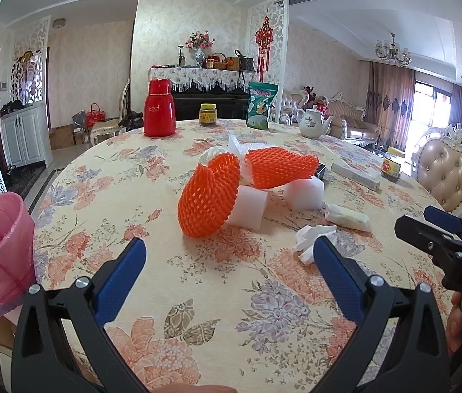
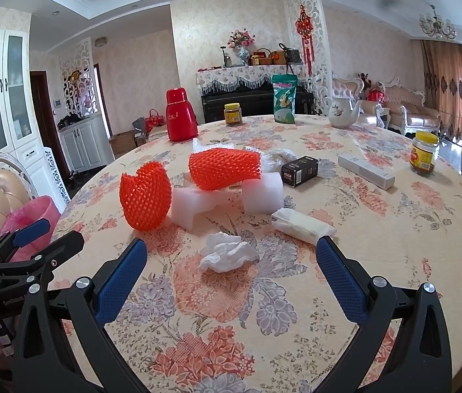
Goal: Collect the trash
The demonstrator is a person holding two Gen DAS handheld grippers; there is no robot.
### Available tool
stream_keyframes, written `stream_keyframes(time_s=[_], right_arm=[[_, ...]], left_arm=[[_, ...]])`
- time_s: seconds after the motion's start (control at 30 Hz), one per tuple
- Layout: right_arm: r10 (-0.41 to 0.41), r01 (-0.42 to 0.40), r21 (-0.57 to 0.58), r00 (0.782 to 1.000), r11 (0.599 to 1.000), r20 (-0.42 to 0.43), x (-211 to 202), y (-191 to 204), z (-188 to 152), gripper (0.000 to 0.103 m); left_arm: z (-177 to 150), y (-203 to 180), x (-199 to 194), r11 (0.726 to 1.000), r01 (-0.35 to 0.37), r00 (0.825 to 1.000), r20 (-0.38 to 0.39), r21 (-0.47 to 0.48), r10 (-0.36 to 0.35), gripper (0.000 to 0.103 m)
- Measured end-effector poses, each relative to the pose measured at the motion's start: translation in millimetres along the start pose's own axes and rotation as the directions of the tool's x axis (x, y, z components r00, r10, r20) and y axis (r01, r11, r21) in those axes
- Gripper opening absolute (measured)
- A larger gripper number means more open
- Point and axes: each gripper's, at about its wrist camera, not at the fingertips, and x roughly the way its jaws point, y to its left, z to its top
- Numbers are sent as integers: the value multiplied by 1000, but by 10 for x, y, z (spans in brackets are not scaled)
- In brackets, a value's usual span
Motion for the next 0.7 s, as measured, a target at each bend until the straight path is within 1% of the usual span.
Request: stream_keyframes(time_s=[0.2,0.27,0.37,0.53,0.6,0.7], right_arm=[[-3,3,1,999,1000,-37,161,-35,-11,96],[-1,2,7,998,1000,-61,253,-53,-27,96],[-2,3,12,995,1000,-95,384,-73,-50,96],[-3,5,11,985,1000,-170,701,-85,-65,96],[-7,9,7,978,1000,-206,851,-79,-55,96],[-2,5,8,964,1000,-266,1118,-71,-28,96]], left_arm=[[22,23,70,1000,11,1000,5,-7,-11,99],[29,40,121,1000,-2,1000,-1,-2,2,99],[44,71,245,1000,-27,999,-35,8,28,99],[82,250,532,999,-44,994,-104,-22,41,99],[100,339,666,997,-56,989,-138,-45,50,98],[164,491,885,994,-45,983,-179,-100,26,98]])
